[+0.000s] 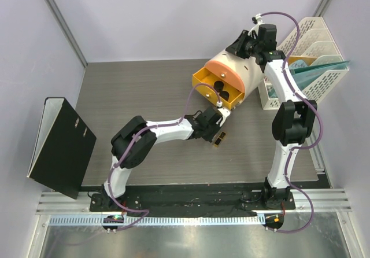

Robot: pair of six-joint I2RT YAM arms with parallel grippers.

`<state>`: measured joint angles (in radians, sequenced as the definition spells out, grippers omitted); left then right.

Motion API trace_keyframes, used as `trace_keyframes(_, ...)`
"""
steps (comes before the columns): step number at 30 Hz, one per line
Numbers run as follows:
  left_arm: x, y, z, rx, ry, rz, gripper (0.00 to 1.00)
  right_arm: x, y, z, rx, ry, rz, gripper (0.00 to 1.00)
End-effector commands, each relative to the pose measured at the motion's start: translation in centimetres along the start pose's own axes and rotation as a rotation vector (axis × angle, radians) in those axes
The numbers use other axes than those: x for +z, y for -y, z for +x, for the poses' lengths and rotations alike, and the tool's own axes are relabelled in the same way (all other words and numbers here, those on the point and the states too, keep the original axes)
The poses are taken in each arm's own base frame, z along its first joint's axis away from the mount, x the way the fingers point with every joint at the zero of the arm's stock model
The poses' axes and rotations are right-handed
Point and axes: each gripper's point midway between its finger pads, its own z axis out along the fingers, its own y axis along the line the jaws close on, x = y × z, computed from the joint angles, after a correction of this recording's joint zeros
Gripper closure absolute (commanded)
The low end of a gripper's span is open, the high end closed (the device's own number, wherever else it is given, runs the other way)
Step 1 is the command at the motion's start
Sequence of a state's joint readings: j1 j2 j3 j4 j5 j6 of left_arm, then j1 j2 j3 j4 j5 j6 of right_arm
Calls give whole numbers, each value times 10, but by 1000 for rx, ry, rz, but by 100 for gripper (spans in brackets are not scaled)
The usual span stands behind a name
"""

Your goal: Organize the makeup

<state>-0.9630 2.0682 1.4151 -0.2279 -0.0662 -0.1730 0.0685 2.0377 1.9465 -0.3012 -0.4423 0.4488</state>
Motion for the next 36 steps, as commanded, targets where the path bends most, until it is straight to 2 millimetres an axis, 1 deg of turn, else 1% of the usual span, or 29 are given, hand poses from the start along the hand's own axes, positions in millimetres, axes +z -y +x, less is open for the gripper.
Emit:
trace_keyframes(1, -41, -13, -12, 34, 36, -69, 100, 0, 74, 106, 144, -321, 222, 81)
trace_keyframes(2, -47, -18, -13, 38, 48, -92, 100, 1, 73, 106, 144, -320, 220, 81)
trace_keyframes(3, -56, -21, -22, 53, 73, -108, 100, 0, 73, 106, 147, -321, 221, 81)
trace_keyframes(4, -73, -27, -36, 58, 119, -139, 100, 0, 74, 105, 145, -318, 220, 81)
trace_keyframes(7, -100, -37, -62, 83, 194, -191, 100, 1, 74, 105, 150, -320, 219, 81)
trace_keyframes(8, -116, -43, -79, 75, 248, -227, 100, 1, 73, 105, 150, -319, 217, 81)
trace_keyframes(10, -133, -46, -104, 63, 344, -250, 100, 1, 74, 106, 152, -321, 219, 81)
trace_keyframes(11, -147, -49, -127, 42, 434, -272, 100, 1, 74, 105, 151, -319, 219, 81)
trace_keyframes(13, -159, -54, -147, 22, 507, -298, 100, 1, 73, 107, 154, -324, 216, 81)
trace_keyframes(14, -171, -56, -167, 6, 564, -317, 100, 1, 74, 107, 154, -323, 217, 81)
trace_keyframes(15, -167, -56, -172, 13, 565, -324, 100, 0, 72, 106, 152, -321, 215, 81)
trace_keyframes(16, -168, -55, -180, 19, 576, -326, 100, 1, 73, 107, 152, -323, 216, 81)
trace_keyframes(17, -178, -56, -199, 34, 614, -332, 100, 1, 71, 106, 152, -322, 214, 81)
trace_keyframes(18, -171, -56, -204, 40, 616, -336, 100, 0, 73, 105, 153, -319, 216, 81)
trace_keyframes(19, -168, -54, -210, 45, 627, -333, 100, 0, 72, 105, 152, -321, 213, 81)
trace_keyframes(20, -176, -54, -227, 45, 672, -336, 100, 0, 71, 105, 151, -319, 213, 81)
trace_keyframes(21, -175, -56, -232, 45, 678, -339, 100, 0, 71, 105, 152, -321, 212, 81)
trace_keyframes(22, -160, -55, -233, 54, 661, -342, 100, 0, 72, 106, 152, -324, 213, 81)
trace_keyframes(23, -165, -54, -245, 53, 679, -339, 100, -1, 71, 106, 151, -321, 213, 81)
trace_keyframes(24, -158, -54, -246, 62, 664, -342, 98, -2, 71, 106, 150, -322, 213, 81)
trace_keyframes(25, -145, -55, -244, 68, 642, -344, 93, -2, 70, 105, 147, -319, 213, 81)
trace_keyframes(26, -145, -55, -249, 70, 639, -346, 85, -2, 71, 106, 148, -321, 216, 81)
trace_keyframes(27, -142, -55, -249, 70, 633, -350, 79, -3, 71, 106, 146, -321, 217, 81)
trace_keyframes(28, -136, -56, -248, 71, 625, -349, 78, -4, 70, 105, 143, -318, 216, 81)
trace_keyframes(30, -133, -55, -247, 64, 621, -342, 76, -4, 71, 106, 140, -321, 218, 81)
trace_keyframes(33, -124, -55, -238, 64, 594, -339, 74, -4, 71, 104, 140, -316, 219, 81)
trace_keyframes(34, -122, -55, -234, 66, 582, -339, 70, -4, 71, 105, 141, -318, 220, 81)
trace_keyframes(36, -120, -57, -232, 59, 574, -349, 36, -4, 70, 104, 142, -317, 216, 81)
